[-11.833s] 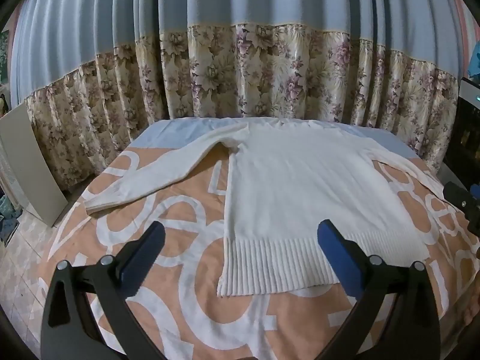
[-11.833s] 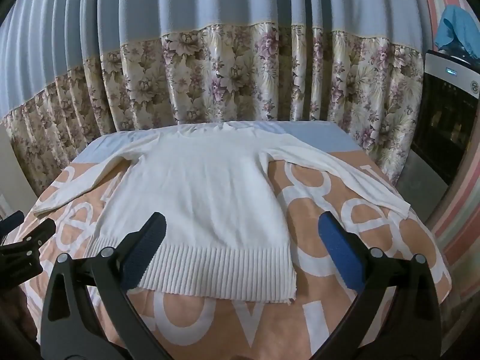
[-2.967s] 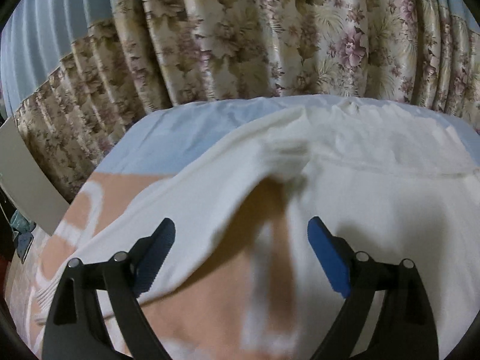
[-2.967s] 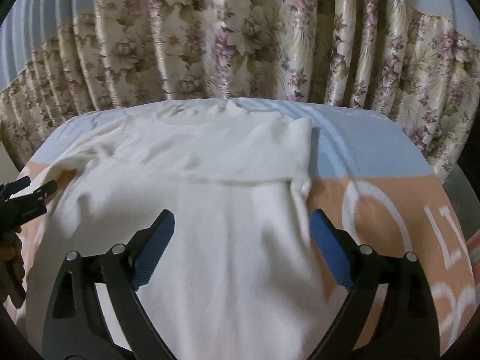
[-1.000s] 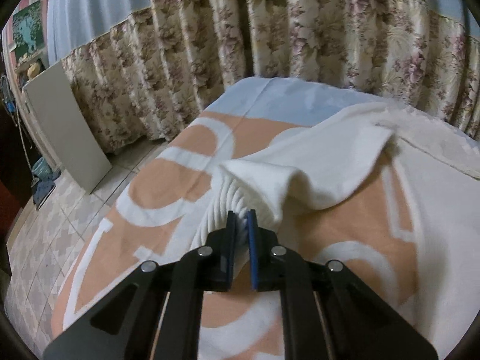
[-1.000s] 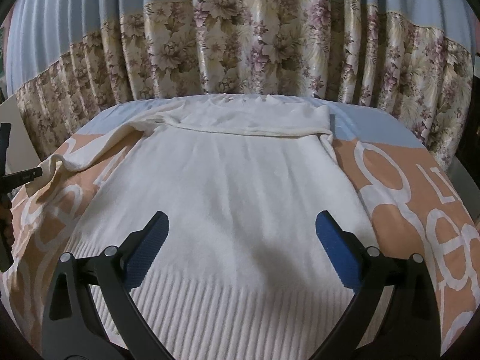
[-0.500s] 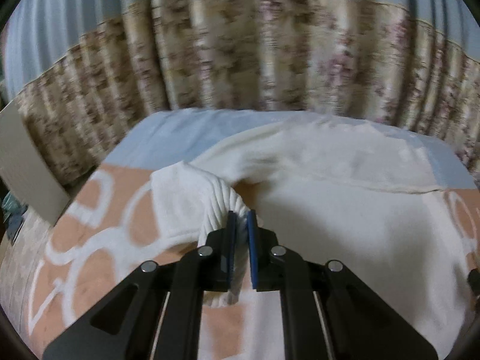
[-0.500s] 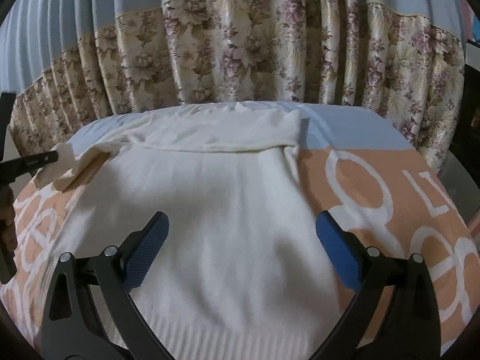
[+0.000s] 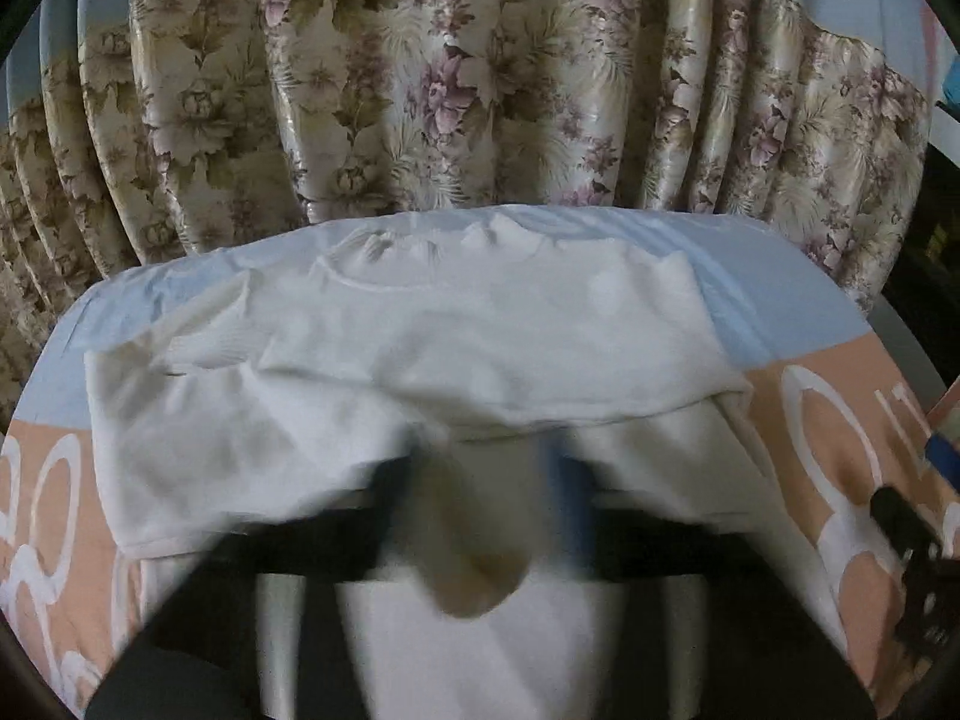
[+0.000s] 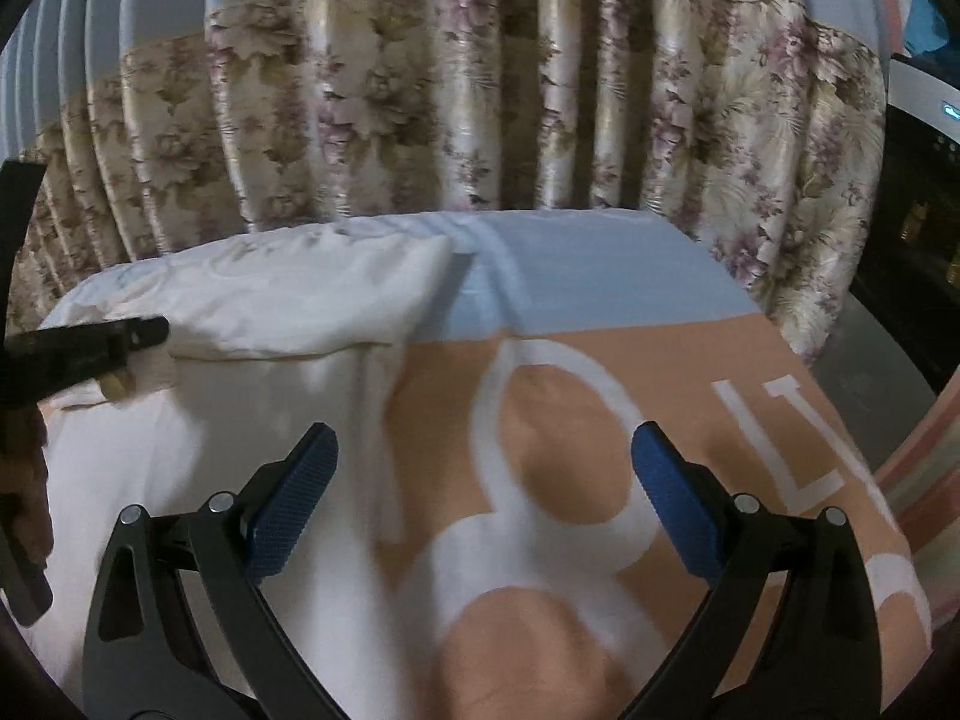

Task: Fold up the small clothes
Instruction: 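Fold the sleeve across the sweater body and open the left tool, then grasp the folded sleeve's cuff with the right tool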

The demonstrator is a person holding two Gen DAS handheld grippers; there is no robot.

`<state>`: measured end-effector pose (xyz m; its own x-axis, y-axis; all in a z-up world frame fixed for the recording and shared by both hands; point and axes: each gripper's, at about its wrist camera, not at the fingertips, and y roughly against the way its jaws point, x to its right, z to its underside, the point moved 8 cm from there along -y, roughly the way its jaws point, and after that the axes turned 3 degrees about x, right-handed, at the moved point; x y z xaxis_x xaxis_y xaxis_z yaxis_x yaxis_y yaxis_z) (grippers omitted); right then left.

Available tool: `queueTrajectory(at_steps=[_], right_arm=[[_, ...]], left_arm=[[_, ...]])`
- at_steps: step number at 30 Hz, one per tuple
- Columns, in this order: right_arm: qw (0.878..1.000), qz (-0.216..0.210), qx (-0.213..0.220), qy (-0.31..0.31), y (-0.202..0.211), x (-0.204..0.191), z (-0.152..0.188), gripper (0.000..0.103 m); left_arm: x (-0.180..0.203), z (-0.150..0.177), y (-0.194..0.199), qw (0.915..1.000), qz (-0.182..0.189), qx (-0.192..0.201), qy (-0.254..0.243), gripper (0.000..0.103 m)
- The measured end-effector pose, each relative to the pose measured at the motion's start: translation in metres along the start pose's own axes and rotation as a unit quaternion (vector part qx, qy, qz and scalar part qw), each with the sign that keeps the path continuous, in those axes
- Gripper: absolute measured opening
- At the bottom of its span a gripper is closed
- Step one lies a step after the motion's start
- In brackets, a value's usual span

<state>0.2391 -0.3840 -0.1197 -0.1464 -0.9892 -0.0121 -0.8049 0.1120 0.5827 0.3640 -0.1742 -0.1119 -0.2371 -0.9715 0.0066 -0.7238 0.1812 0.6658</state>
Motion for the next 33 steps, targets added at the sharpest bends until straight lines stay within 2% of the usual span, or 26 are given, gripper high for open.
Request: queueTrajectory(at_steps=[1,3,7,12,14,17,20,24,27,31,33], right_arm=[[1.0,0.001,0.0,0.001,-0.001,0.001,-0.001,0.098],[1.0,-0.003,0.001,-0.001,-0.003,-0.001,-0.003,0.098],[1.0,-0.028,0.0,0.0,-0.006,-0.021,-0.007,0.098],[0.996,-0.085,0.001,0.029,-0.008,-0.085,-0.017,0.098],[0.993,-0.107,0.0,0.039,-0.01,-0.115,-0.022,0.098],[0.985,-0.165,-0.014,0.045,-0.015,-0.168,-0.027,0.098],[0.98,-0.187,-0.022,0.069,-0.013,-0.205,-0.02,0.097],[0.977,-0.189,-0.058,0.086,-0.019,-0.232,0.009,0.086],[0.977,-0.176,-0.078,0.096,-0.023,-0.238,0.025,0.078],[0.981,-0.148,-0.087,0.088,-0.031,-0.233,0.028,0.068],[0.983,-0.141,-0.079,0.081,-0.029,-0.228,0.025,0.068]], left_arm=[[-0.005,0.0,0.003,0.9999,-0.008,0.013,0.006,0.084],[-0.015,0.007,0.009,0.9995,-0.014,0.016,0.021,0.084],[-0.059,0.022,0.027,0.9977,-0.047,0.02,0.045,0.084],[-0.13,0.042,0.056,0.9919,-0.098,0.039,0.07,0.088],[-0.154,0.052,0.057,0.9899,-0.112,0.035,0.081,0.088],[-0.186,0.07,0.056,0.9857,-0.134,0.02,0.1,0.088],[-0.201,0.087,0.057,0.9838,-0.139,0.013,0.112,0.088],[-0.208,0.09,0.06,0.9826,-0.135,0.016,0.127,0.088],[-0.205,0.093,0.058,0.9828,-0.143,0.008,0.117,0.088],[-0.201,0.091,0.059,0.982,-0.159,0.013,0.102,0.088],[-0.199,0.09,0.059,0.9818,-0.165,0.015,0.093,0.088]])
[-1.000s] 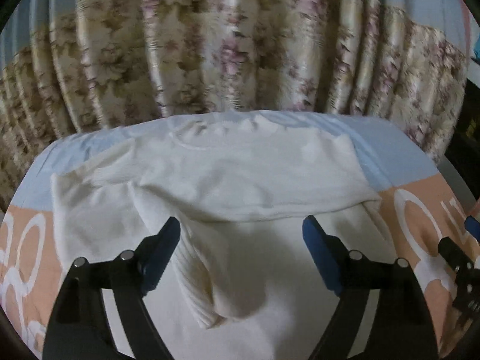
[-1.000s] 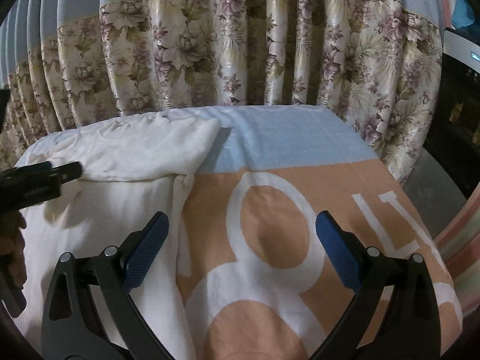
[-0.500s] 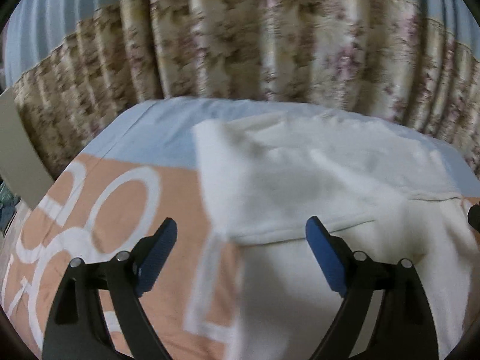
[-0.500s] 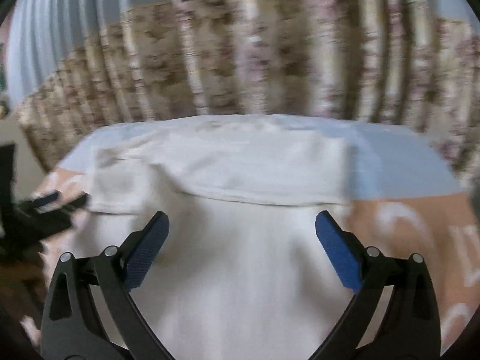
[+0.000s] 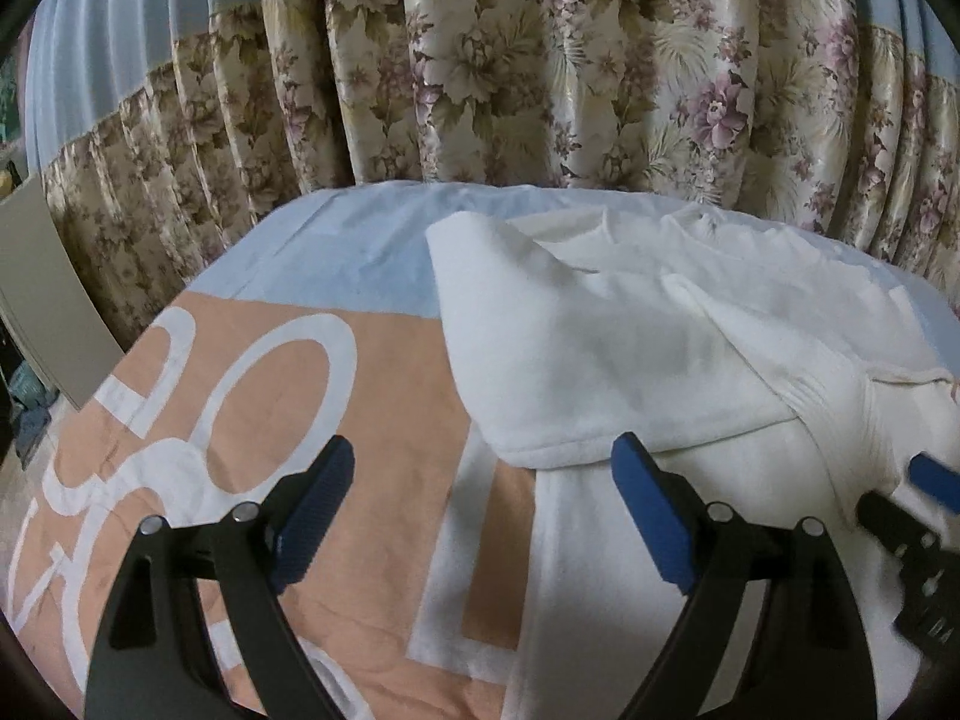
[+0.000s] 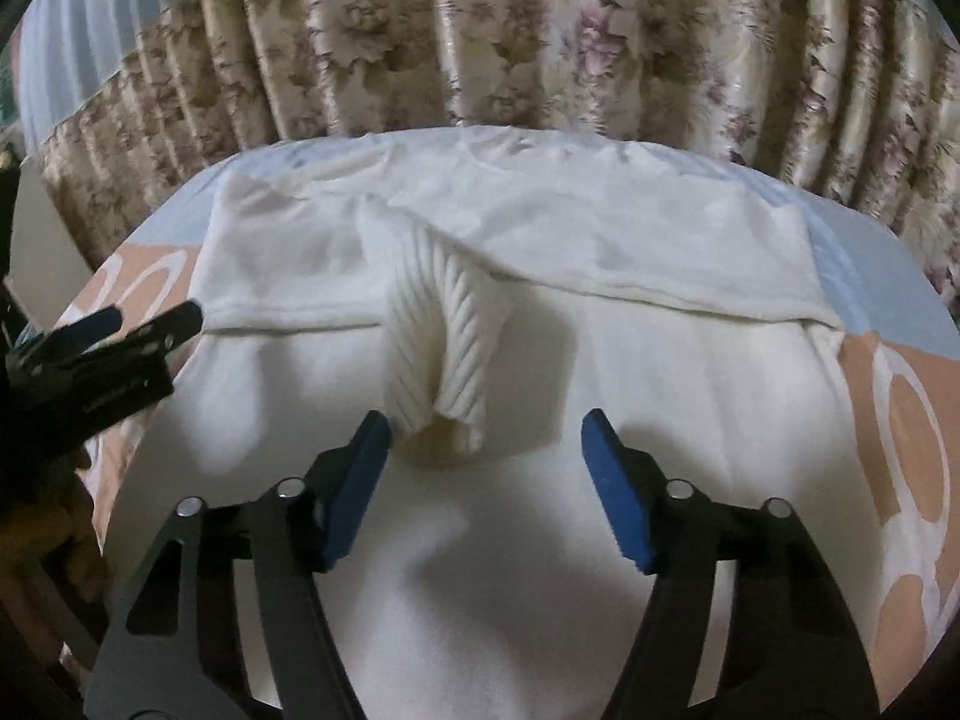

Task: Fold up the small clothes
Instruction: 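Grasp the folded sleeve's cuff with the right tool, then lay the sleeve flat along the sweater body and open the right tool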

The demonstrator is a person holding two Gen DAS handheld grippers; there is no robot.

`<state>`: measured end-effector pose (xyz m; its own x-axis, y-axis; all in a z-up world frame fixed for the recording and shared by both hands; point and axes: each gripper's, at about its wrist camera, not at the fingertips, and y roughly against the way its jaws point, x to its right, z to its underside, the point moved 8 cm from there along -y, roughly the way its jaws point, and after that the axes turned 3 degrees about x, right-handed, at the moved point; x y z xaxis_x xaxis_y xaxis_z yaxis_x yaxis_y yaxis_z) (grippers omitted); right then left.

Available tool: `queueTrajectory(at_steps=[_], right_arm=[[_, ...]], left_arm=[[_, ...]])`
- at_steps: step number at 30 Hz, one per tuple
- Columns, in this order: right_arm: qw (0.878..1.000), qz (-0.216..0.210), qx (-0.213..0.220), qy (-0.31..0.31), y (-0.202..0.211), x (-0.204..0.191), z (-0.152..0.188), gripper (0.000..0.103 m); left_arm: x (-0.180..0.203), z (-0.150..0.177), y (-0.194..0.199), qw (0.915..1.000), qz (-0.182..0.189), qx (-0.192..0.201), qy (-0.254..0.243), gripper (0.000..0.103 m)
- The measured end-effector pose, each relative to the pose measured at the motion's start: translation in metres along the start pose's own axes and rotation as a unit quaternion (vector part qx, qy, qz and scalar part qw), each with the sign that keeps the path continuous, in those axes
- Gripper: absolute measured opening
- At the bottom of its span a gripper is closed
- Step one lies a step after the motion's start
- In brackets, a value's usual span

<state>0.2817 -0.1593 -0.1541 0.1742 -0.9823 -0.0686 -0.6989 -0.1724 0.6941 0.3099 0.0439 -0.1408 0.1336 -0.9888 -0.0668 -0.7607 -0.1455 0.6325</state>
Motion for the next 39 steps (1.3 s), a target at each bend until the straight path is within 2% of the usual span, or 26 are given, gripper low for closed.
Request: queueTrajectory(at_steps=[3,7,10,15,16,17,18,19,24,29,33,37,39], right_arm=[[1.0,0.023,0.006,0.012,0.005,0.006,0.0,0.067],[1.0,0.03,0.001,0.008,0.005,0.015,0.003,0.067],[1.0,-0.001,-0.005,0.003,0.002,0.009,0.004,0.067],[0.999,-0.016,-0.011,0.038,-0.012,-0.013,-0.001,0.067],[0.999,-0.017,-0.02,0.039,-0.018,-0.015,-0.001,0.062],[0.999,-0.019,-0.029,0.038,-0.024,-0.014,-0.001,0.05],[0.999,-0.018,-0.037,0.033,-0.029,-0.011,-0.002,0.017],[0.999,-0.019,-0.038,0.027,-0.03,-0.008,-0.004,0.014],[1.0,-0.007,-0.021,0.009,-0.03,0.026,-0.034,0.013],[1.0,0.011,-0.009,-0.02,-0.037,0.079,-0.068,0.013],[0.999,0.025,-0.009,-0.044,-0.047,0.123,-0.084,0.013],[0.993,-0.005,-0.014,-0.114,-0.054,0.162,-0.087,0.013],[0.983,-0.037,-0.027,-0.177,-0.057,0.182,-0.082,0.013]], left_arm=[[0.001,0.0,-0.003,1.0,0.001,-0.004,-0.003,0.088],[0.0,0.0,-0.005,1.0,-0.002,-0.007,-0.001,0.088],[0.002,0.0,-0.005,0.9999,-0.003,-0.007,-0.009,0.088],[0.005,0.001,-0.005,0.9998,-0.007,-0.004,-0.02,0.088],[0.006,0.001,-0.005,0.9998,-0.006,-0.004,-0.02,0.088],[0.006,0.001,-0.005,0.9998,-0.006,-0.005,-0.019,0.088],[0.006,0.001,-0.005,0.9999,-0.004,-0.005,-0.016,0.088],[0.005,0.001,-0.005,0.9999,0.001,-0.007,-0.012,0.088],[0.003,-0.007,-0.011,0.9993,0.035,-0.014,0.008,0.088],[0.004,-0.04,-0.019,0.9996,0.02,0.01,-0.015,0.088],[0.007,-0.065,-0.04,0.9995,0.011,0.013,-0.028,0.088],[0.015,-0.08,-0.067,0.9994,0.003,0.0,-0.035,0.088],[0.019,-0.083,-0.076,0.9992,0.0,-0.007,-0.039,0.088]])
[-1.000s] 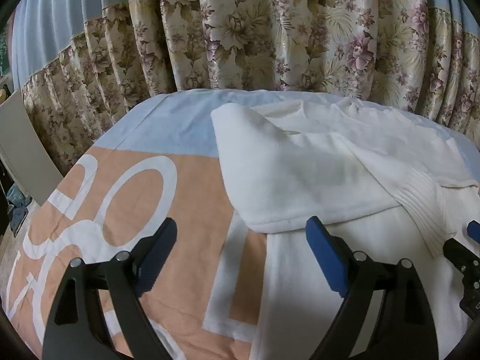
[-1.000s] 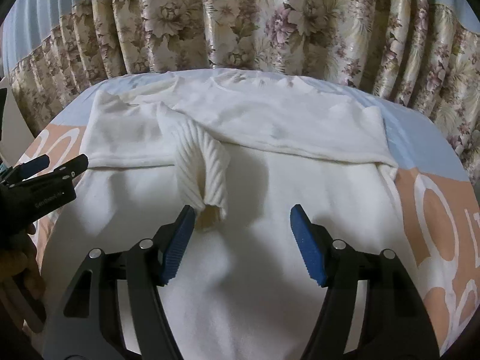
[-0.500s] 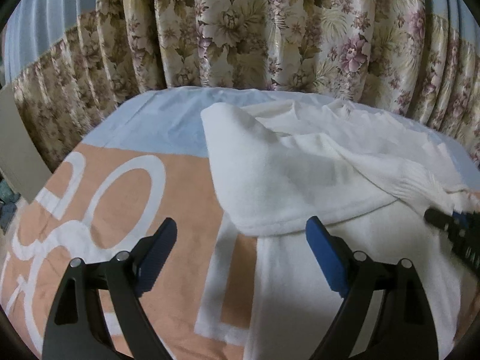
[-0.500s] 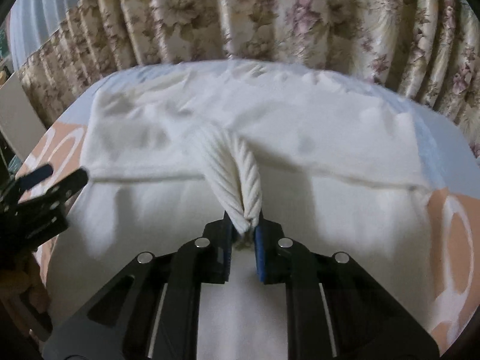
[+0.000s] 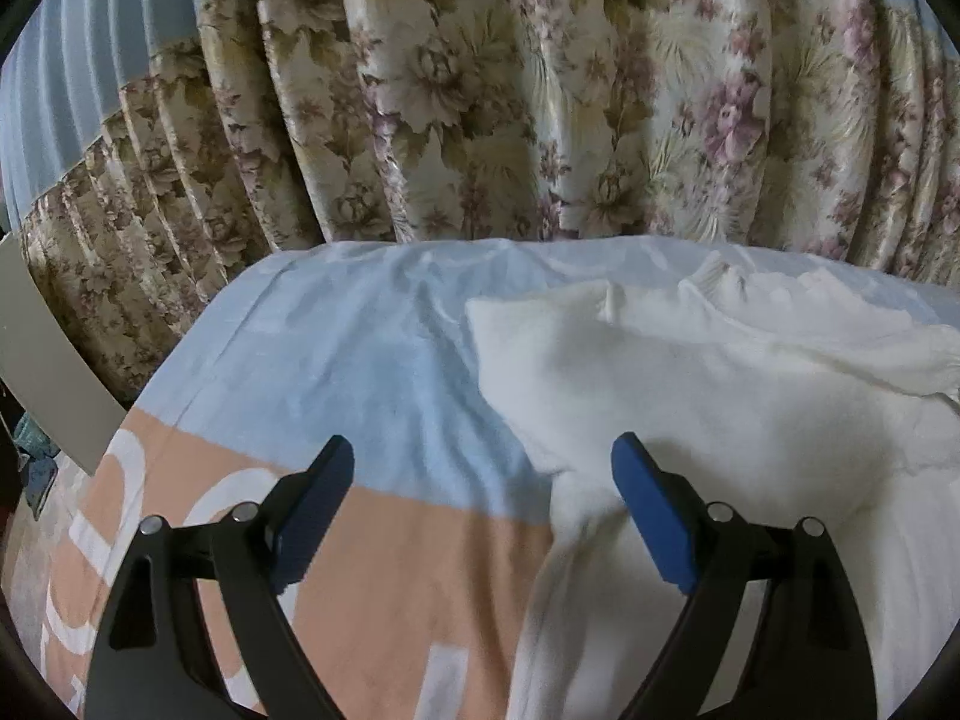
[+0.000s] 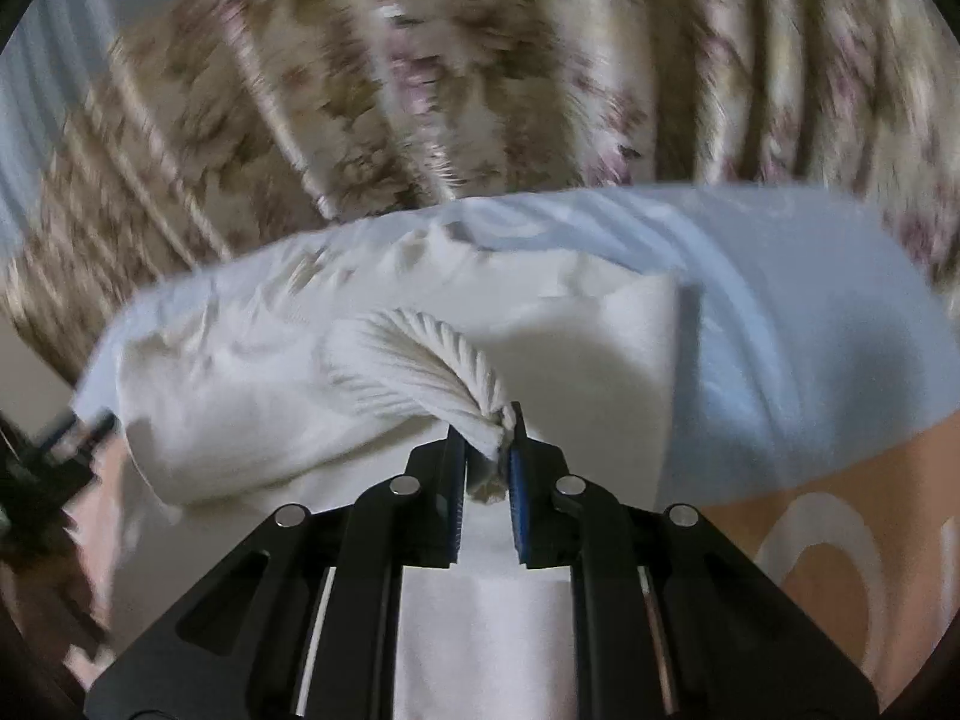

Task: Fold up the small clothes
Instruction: 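Lay the sleeve flat along the sweater body and open the right tool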

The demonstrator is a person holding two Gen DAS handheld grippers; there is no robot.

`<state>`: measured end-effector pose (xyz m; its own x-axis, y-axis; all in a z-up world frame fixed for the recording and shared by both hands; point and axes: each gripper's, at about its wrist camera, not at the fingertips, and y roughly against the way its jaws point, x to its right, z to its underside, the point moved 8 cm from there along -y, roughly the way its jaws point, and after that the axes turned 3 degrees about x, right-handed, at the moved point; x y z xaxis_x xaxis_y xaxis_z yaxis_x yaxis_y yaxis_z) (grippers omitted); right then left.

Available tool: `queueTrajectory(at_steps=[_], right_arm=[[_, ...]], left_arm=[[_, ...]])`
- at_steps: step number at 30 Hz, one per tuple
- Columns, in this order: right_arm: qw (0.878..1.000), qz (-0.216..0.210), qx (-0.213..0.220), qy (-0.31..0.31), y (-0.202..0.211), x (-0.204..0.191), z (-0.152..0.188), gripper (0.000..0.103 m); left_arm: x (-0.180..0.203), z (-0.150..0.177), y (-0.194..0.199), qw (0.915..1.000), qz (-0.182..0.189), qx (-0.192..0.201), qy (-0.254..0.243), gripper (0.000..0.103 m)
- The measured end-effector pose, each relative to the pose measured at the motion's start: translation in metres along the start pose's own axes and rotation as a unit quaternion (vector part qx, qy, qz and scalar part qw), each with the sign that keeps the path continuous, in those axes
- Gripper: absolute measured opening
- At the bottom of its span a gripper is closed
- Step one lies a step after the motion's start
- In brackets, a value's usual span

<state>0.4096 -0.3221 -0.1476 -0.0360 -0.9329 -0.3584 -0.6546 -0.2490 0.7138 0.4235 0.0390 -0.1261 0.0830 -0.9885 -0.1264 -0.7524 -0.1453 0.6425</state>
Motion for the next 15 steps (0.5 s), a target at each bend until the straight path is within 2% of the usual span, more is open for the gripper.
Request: queueTrajectory(at_steps=[4,5,7,11,13,15], right_arm=[[0.999,-0.002,-0.012,-0.034,0.006,0.024,0.003,0.014],[0.999,-0.004,-0.02,-0.043,0.005,0.028,0.005,0.017],[0.999,0.005,-0.022,-0.042,0.007,0.034,0.006,0.03],[0.999,0.035,0.005,0.0,0.018,0.034,0.001,0.036],[0.996,0.054,0.044,0.054,0.028,0.024,-0.002,0.051],[0.992,0.059,0.059,0.09,0.03,0.017,-0.002,0.052]], left_arm=[[0.008,-0.011,-0.009,0.9998,-0.011,0.009,-0.017,0.088],[0.01,-0.013,-0.011,0.9997,-0.011,0.01,-0.019,0.088],[0.015,-0.017,-0.013,0.9991,-0.019,0.016,-0.034,0.088],[0.022,-0.02,-0.014,0.9983,-0.02,0.022,-0.05,0.088],[0.024,-0.019,-0.011,0.9984,-0.014,0.024,-0.049,0.088],[0.025,-0.018,-0.008,0.9987,-0.006,0.025,-0.044,0.088]])
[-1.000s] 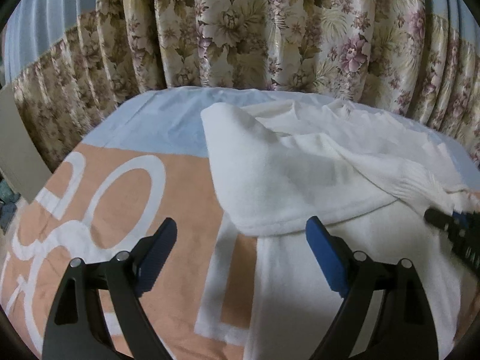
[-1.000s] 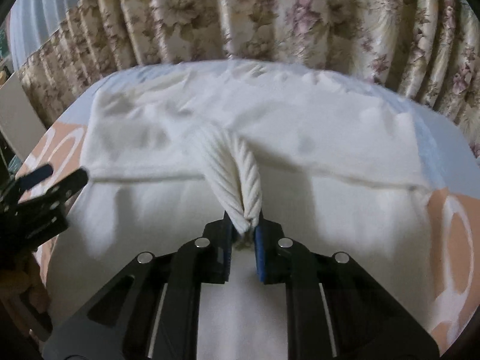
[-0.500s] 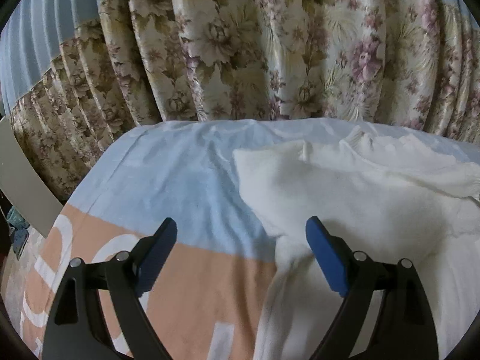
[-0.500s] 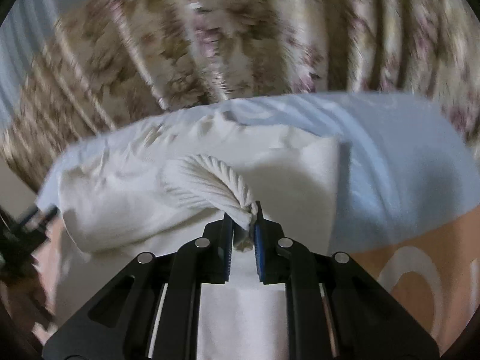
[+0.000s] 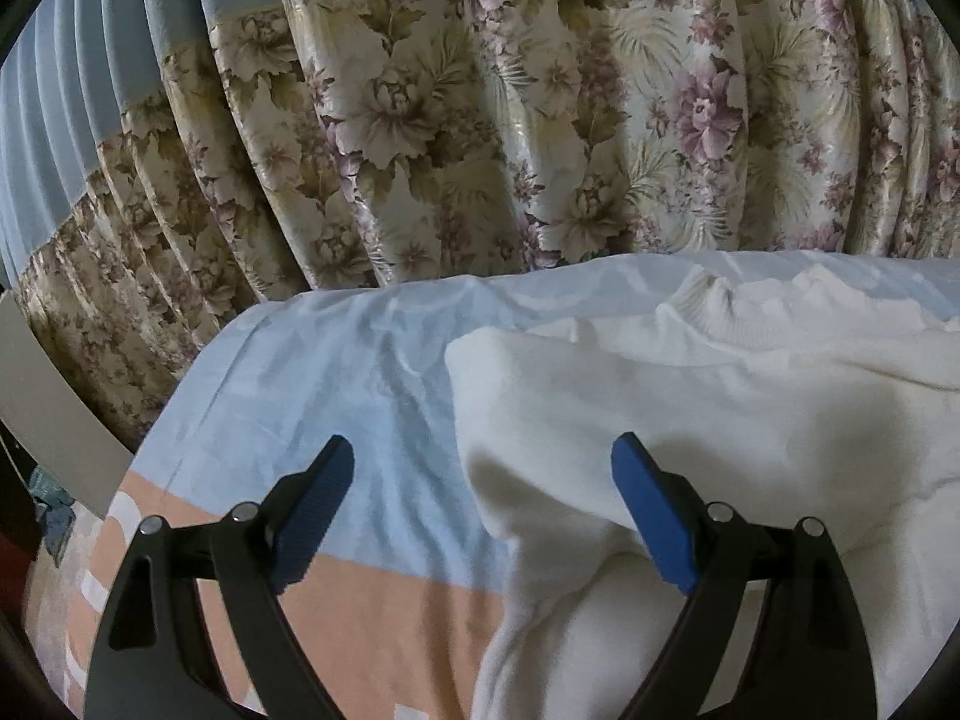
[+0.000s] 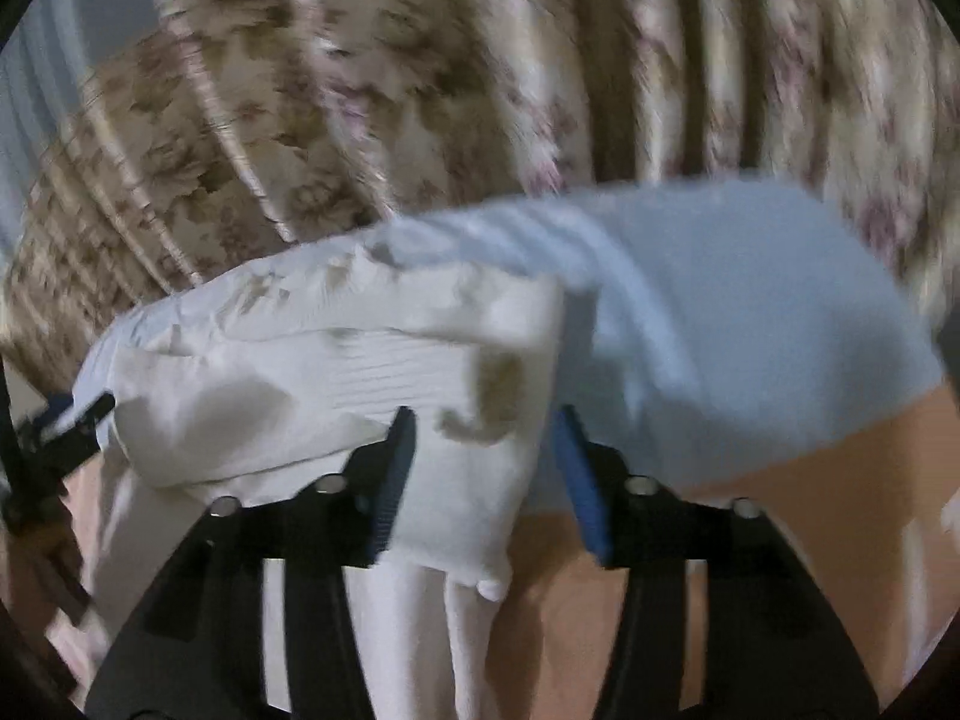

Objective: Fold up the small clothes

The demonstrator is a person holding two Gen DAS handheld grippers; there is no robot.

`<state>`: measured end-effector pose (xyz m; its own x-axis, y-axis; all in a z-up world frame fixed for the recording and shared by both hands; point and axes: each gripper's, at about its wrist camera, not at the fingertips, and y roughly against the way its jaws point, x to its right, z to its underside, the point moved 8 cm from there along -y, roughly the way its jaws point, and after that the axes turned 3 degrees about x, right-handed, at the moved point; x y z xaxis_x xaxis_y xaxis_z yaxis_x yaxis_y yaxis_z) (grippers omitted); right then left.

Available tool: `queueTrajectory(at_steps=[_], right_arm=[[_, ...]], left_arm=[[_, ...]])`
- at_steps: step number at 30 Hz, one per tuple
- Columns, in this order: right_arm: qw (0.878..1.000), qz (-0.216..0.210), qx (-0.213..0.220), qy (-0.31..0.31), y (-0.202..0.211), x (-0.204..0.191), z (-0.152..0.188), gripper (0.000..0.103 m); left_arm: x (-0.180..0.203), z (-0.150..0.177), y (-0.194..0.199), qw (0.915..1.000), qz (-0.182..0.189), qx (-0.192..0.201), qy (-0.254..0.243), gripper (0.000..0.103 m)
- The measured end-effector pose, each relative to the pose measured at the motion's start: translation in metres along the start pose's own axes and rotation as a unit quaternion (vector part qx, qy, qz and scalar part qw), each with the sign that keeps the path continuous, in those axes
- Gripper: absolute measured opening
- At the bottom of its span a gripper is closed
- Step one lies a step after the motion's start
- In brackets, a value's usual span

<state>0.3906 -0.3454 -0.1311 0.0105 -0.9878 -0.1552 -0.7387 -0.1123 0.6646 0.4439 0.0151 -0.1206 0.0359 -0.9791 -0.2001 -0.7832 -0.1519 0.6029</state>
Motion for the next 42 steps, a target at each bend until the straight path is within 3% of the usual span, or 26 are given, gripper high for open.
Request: queueTrajectory(at_steps=[4,18,23,25,30,34,38,42], right_arm=[[1.0,-0.009,0.009,0.019,-0.002,-0.009,0.0,0.052],[1.0,0.013,-0.006,-0.024,-0.036,0.017,-0.014,0.052],[0.999,0.012,-0.025,-0.019,-0.053,0.016,-0.016,0.029],[0.999,0.019,-0.03,-0.021,-0.054,0.02,-0.016,0.009],[0.999,0.021,-0.024,-0.017,-0.039,0.022,-0.013,0.005],[0.999,0.04,-0.013,-0.023,-0.02,0.03,-0.006,0.005],[0.998,0.054,-0.032,-0.016,-0.024,0.031,0.008,0.005],[0.996,0.074,-0.027,-0.04,-0.025,0.043,0.011,0.005]], left_arm=[[0.0,0.002,0.006,1.0,0.008,0.004,0.003,0.088],[0.001,0.002,0.014,0.9997,0.023,0.006,0.002,0.088],[-0.001,0.009,0.007,0.9997,0.022,-0.003,0.003,0.088],[-0.002,0.013,0.003,0.9998,0.019,-0.008,0.0,0.088],[-0.009,0.02,-0.007,0.9995,-0.011,-0.024,-0.018,0.088],[-0.029,0.025,-0.018,0.9972,-0.061,-0.035,-0.024,0.088],[-0.042,0.035,-0.034,0.995,-0.078,-0.053,-0.033,0.088],[-0.049,0.031,-0.035,0.9956,-0.077,-0.042,-0.034,0.088]])
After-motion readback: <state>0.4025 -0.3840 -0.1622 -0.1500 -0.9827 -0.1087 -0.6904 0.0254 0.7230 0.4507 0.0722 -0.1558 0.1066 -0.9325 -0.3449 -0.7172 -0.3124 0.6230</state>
